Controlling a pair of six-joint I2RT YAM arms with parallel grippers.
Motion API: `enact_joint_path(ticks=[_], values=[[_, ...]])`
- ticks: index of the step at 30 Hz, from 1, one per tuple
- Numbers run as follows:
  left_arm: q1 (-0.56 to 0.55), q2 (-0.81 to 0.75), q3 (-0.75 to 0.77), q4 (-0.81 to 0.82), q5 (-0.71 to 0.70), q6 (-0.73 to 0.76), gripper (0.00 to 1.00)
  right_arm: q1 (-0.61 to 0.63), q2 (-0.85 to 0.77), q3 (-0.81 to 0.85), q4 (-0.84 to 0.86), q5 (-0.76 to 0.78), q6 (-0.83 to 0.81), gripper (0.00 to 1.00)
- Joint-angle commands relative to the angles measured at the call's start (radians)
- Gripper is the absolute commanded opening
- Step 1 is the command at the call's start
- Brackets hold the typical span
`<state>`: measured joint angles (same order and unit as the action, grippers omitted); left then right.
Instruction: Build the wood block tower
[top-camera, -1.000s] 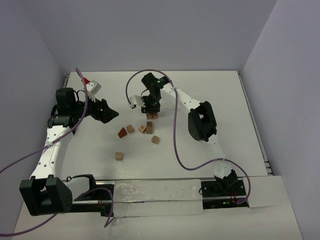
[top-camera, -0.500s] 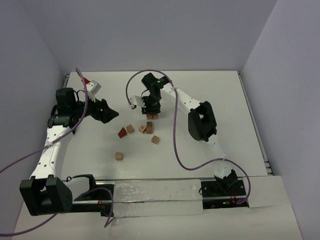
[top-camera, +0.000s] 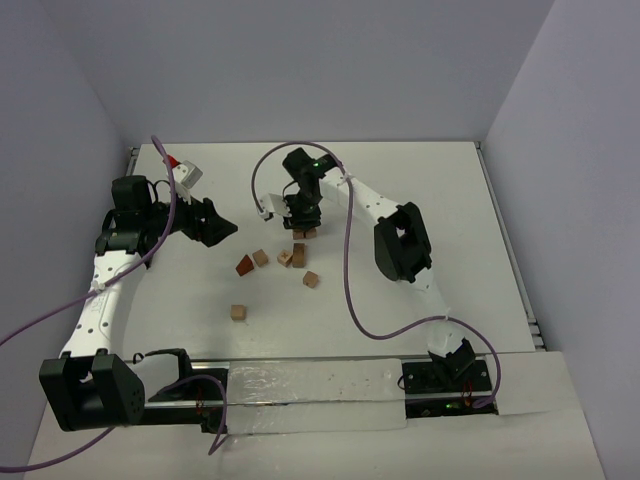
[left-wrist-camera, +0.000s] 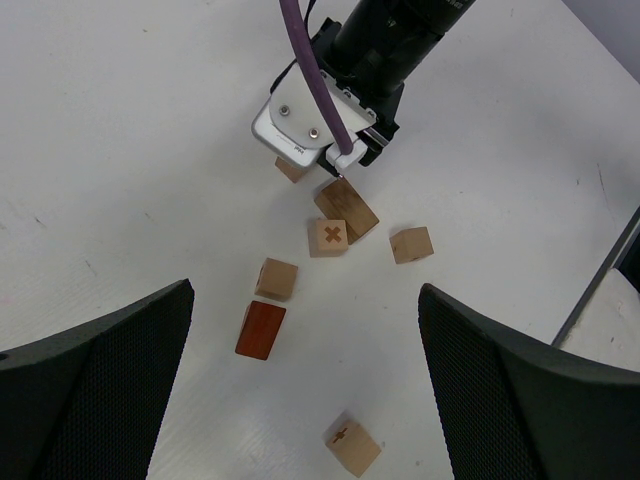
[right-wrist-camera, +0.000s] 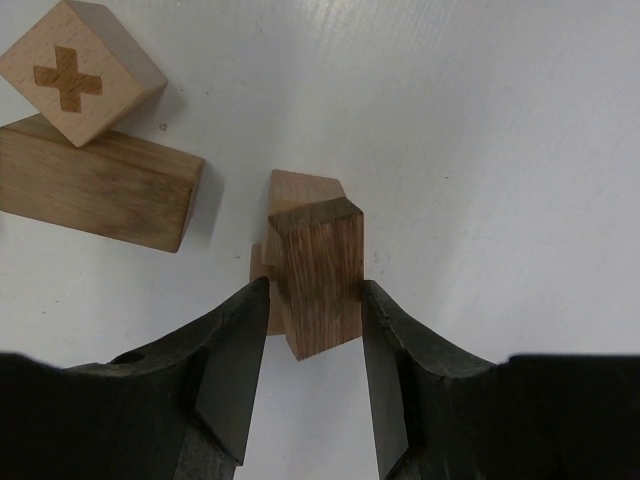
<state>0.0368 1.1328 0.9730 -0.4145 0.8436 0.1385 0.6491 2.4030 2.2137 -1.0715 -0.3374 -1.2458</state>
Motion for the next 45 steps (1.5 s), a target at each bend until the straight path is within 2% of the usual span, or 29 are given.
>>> enact_joint_path(ticks=[1,17,22,26,29,33,37,38,39,45], values=[[0.008,0.003,0.026,0.022,0.032,0.007,0.99,0.007,0.018,0.051,-0.034,-0.011,-0.014,0.47],[0.008,0.004,0.023,0.028,0.031,0.005,0.99,0.006,-0.004,0.054,-0.017,-0.010,-0.015,0.37],[0.008,0.001,0.023,0.029,0.012,0.001,0.99,-0.008,-0.033,0.052,0.002,-0.011,0.016,0.40],[0.006,0.025,0.034,0.034,0.018,0.027,0.99,-0.040,-0.044,0.109,0.013,-0.060,0.114,0.47],[0.000,0.114,0.098,-0.041,0.069,0.188,0.99,-0.071,-0.065,0.119,0.023,-0.116,0.196,0.53],[-0.007,0.268,0.283,-0.154,0.126,0.395,0.94,-0.118,-0.133,0.049,0.082,-0.181,0.318,0.68],[-0.028,0.570,0.526,-0.415,0.207,0.759,0.68,-0.209,-0.236,-0.092,0.142,-0.271,0.463,0.94],[-0.059,0.618,0.593,-0.457,0.215,0.860,0.65,-0.226,-0.266,-0.128,0.154,-0.290,0.501,0.97],[-0.086,0.671,0.652,-0.500,0.222,0.951,0.62,-0.246,-0.294,-0.160,0.165,-0.308,0.535,1.00],[-0.210,0.994,0.921,-0.681,0.205,1.231,0.60,-0.353,-0.448,-0.346,0.226,-0.422,0.666,1.00]])
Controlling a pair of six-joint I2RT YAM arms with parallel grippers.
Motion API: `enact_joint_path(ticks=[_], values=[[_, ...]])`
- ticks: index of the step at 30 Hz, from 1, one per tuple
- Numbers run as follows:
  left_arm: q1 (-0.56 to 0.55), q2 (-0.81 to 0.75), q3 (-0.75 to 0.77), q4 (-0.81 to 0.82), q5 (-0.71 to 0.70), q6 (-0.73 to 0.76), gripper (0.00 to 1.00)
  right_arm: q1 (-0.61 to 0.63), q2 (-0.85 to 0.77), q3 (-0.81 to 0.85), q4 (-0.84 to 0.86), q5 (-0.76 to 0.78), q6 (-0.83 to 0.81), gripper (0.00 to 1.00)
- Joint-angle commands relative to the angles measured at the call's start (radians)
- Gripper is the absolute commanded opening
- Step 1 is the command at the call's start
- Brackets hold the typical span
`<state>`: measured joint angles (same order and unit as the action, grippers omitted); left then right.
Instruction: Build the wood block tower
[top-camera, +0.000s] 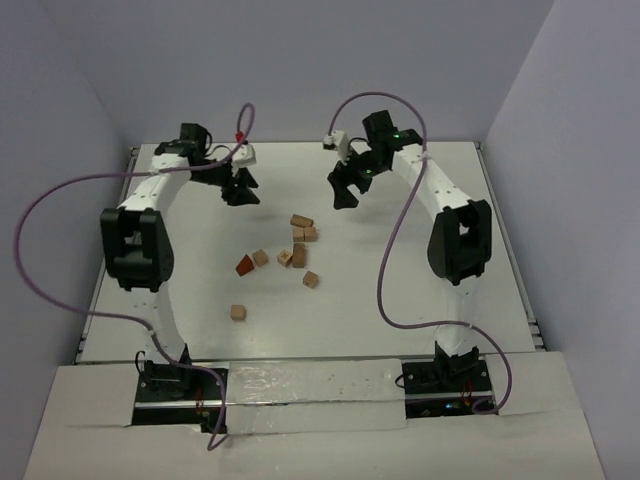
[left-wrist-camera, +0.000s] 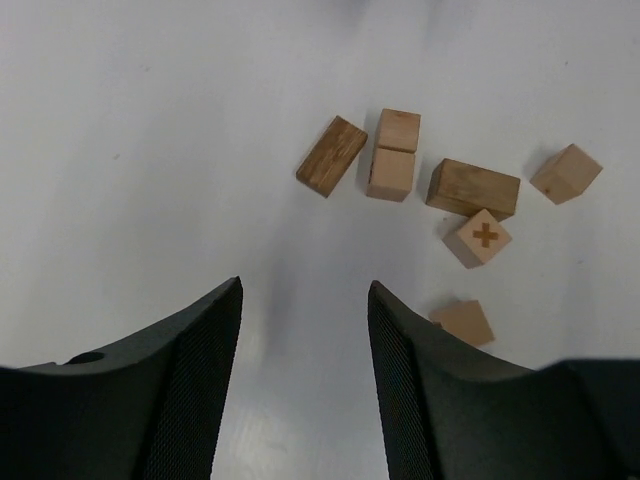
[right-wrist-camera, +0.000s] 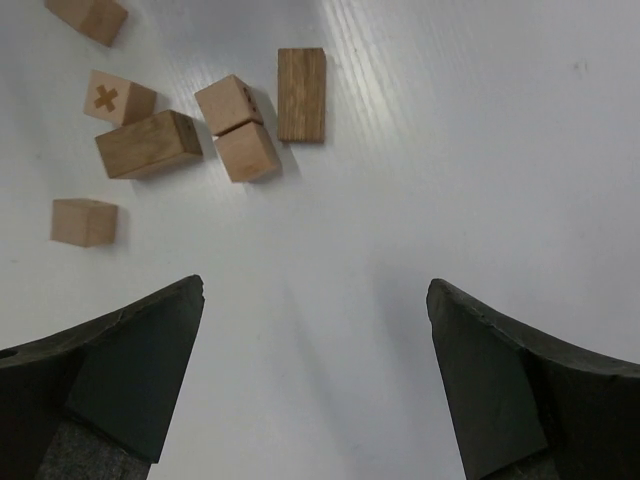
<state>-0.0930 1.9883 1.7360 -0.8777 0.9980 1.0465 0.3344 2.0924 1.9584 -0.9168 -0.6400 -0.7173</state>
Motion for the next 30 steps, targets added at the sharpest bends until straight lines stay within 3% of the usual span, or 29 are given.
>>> enact_joint_path(ticks=[1,3,8,12,22,30], values=[[-0.095,0.148,0.204,-0.246,0.051,0.341,0.59,-0.051,-0.164,-0.122,0.081,-0.128,0.147,1.00],[-0.144,0.264,0.301,-0.276,0.050,0.357,0.60,-0.073,-0.237,-0.218,0.114,-0.137,0.171,1.00],[-0.192,0.361,0.351,-0.124,-0.005,0.292,0.58,-0.112,-0.415,-0.427,0.181,-0.178,0.221,1.00],[-0.212,0.441,0.444,-0.147,-0.055,0.331,0.54,-0.129,-0.503,-0.511,0.189,-0.218,0.249,1.00],[-0.248,0.494,0.430,-0.209,-0.163,0.465,0.50,-0.135,-0.570,-0.538,0.170,-0.256,0.262,1.00],[-0.256,0.506,0.414,-0.232,-0.177,0.506,0.55,-0.140,-0.555,-0.536,0.152,-0.256,0.245,1.00]])
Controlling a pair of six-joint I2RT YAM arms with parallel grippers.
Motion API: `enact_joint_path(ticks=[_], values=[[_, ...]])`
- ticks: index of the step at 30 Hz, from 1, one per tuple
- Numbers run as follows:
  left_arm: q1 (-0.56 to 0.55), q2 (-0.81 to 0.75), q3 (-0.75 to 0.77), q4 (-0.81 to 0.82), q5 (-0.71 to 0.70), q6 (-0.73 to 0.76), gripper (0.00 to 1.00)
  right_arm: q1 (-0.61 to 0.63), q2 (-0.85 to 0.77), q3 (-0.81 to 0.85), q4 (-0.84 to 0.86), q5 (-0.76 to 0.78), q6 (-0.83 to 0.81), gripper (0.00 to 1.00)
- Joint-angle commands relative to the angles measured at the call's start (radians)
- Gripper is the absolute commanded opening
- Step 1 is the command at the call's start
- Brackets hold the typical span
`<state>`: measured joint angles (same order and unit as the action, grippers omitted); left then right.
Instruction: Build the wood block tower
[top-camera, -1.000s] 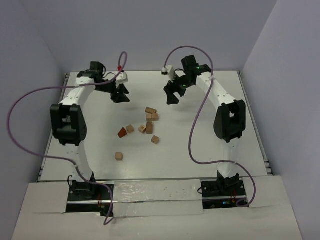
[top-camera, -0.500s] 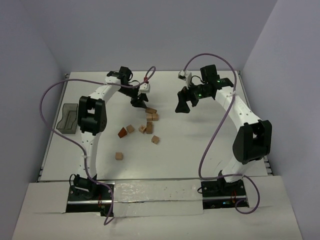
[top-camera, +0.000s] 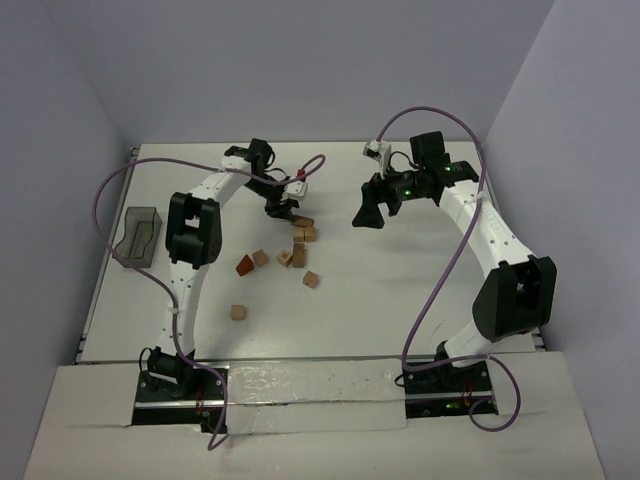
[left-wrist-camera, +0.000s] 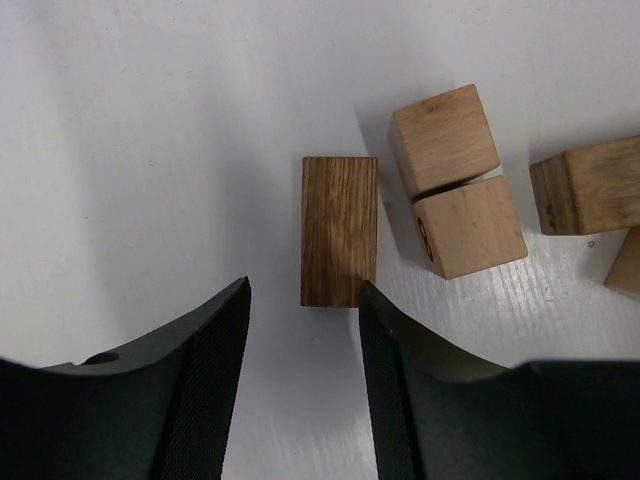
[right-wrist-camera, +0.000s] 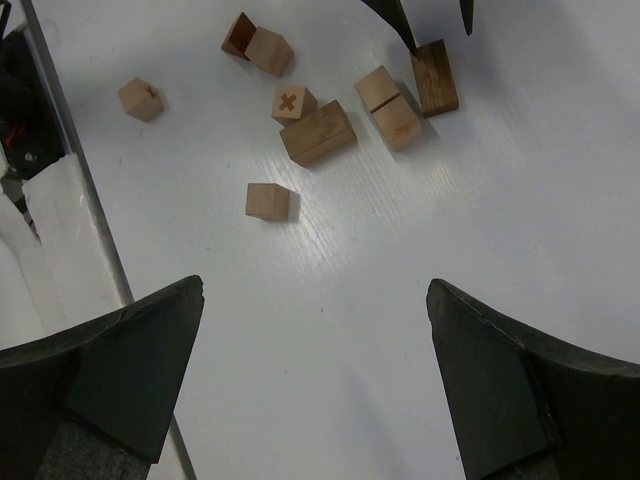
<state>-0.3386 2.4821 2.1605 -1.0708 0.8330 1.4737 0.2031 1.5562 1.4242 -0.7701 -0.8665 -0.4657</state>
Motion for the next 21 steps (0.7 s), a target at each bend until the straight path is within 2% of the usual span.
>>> enact_joint_path(ticks=[1,8,21], values=[[-0.013,0.015,-0.012,-0.043,-0.017,0.085,0.56,-0.010,-0.018,-0.002,0.006,-0.029,-0.008,1.00],[-0.018,0.028,-0.015,-0.074,-0.036,0.104,0.61,-0.010,-0.004,0.001,-0.002,-0.032,-0.018,1.00],[0.003,0.015,-0.047,-0.072,-0.067,0.092,0.57,-0.012,-0.008,-0.008,-0.001,-0.048,-0.025,1.00]])
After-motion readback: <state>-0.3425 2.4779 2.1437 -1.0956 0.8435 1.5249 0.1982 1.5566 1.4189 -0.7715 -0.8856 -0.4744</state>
